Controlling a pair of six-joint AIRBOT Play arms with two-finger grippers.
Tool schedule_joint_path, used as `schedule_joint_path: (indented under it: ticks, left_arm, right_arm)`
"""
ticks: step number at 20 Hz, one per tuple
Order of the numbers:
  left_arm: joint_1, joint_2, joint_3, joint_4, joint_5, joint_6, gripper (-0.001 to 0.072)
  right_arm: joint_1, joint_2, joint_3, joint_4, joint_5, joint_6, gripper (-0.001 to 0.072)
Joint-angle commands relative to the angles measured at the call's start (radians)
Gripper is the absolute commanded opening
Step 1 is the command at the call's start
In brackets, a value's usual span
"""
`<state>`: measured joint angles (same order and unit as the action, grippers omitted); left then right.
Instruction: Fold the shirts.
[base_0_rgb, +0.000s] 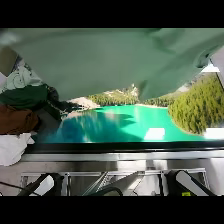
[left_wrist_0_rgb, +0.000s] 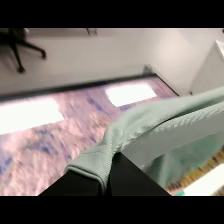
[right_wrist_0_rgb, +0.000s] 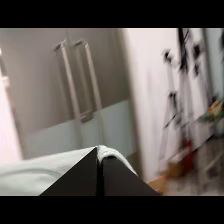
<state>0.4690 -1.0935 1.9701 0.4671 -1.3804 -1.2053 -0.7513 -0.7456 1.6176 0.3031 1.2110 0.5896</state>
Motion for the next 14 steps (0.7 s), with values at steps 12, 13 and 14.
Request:
schedule_joint_path:
  ticks: [12,13,14]
  left_arm:
    - [-0.234,-0.169,-0.357,0.173,0.182,0.087,0.0012]
    - [-0.277,-0.243,-0.377,0.253,0.22,0.087,0.0012]
    - [-0.305,-0.324,-0.389,0.319,0.25,0.088,0.0012]
  right_arm:
    - [0.348,-0.246,-0.099,-0.714,-0.11,0.114,0.0018]
    - [0.385,-0.299,-0.155,-0.775,-0.193,0.118,0.0018]
    - [0.394,-0.367,-0.191,-0.782,-0.258,0.117,0.0018]
